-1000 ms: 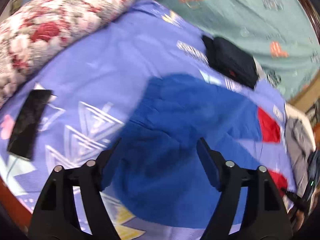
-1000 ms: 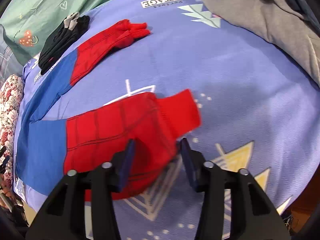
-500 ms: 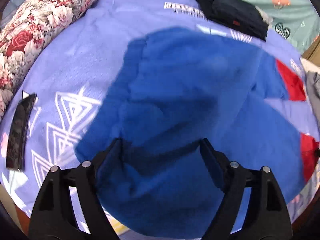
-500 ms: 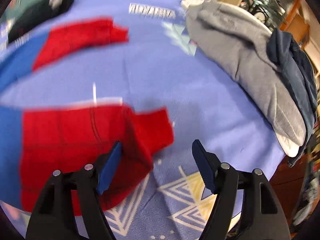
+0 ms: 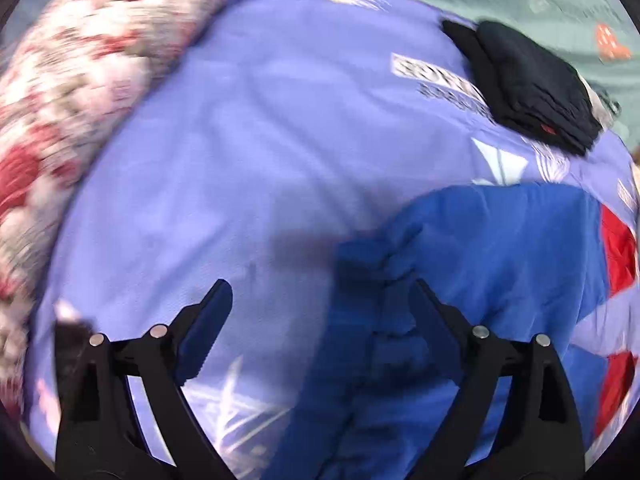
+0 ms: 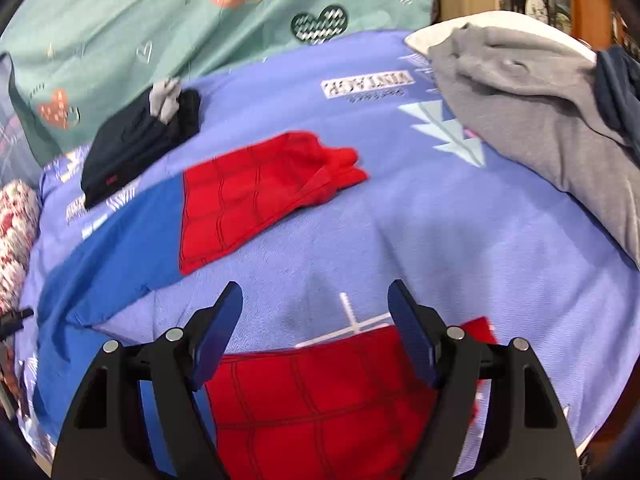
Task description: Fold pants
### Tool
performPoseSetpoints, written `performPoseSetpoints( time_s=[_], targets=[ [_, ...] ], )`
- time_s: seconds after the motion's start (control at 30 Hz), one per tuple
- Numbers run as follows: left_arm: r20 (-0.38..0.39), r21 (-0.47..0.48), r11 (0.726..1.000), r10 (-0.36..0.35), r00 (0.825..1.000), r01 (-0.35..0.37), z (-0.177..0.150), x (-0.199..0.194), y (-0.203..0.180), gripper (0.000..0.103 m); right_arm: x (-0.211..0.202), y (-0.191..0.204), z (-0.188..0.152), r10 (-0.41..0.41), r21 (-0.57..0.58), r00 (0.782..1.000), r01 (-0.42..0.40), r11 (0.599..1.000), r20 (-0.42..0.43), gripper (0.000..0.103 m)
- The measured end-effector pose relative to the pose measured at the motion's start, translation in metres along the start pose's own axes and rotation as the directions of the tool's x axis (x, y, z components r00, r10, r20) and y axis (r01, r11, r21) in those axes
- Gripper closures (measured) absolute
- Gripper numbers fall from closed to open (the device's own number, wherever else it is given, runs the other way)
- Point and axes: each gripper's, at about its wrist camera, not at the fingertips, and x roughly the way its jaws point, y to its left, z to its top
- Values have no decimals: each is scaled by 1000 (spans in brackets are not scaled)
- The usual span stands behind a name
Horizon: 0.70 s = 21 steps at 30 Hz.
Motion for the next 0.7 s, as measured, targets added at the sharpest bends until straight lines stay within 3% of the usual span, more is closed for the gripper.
performPoseSetpoints(
  time_s=[0.13,0.17,0.2,0.23,0.37,0.5,0.57,0.67,0.7],
  targets=[
    [-36,66,998,3,999,0,9,22,-18,28,6,-2,4,-31,6,1000,31,999,-2,27],
    [-47,75,997,-27,999,30,11,26,-23,50,7,-5,4,-41,12,999,41,999,-2,27],
    [-56,80,995,-52,997,57,11,28,-25,62,9,-7,4,-47,13,999,47,999,-5,27],
    [-43,95,994,-41,998,45,12,27,-31,65,11,-7,5,-54,8,998,54,999,-10,27],
    [76,210,975,63,995,-78,3,10,-54,67,24,-8,14,-54,-26,998,53,998,-28,27],
    [166,152,981,97,981,-123,2,-13,-43,67,43,-24,38,-105,59,994,105,993,-8,27],
    [171,114,989,79,982,-99,5,-17,-36,67,62,-28,52,-57,87,998,60,994,-36,28],
    [150,90,992,71,986,-85,8,-15,-33,67,89,-31,70,48,129,995,-37,991,-85,40],
    [146,85,993,72,987,-85,8,-15,-31,67,98,-32,74,70,152,991,-53,987,-110,50]
  ],
)
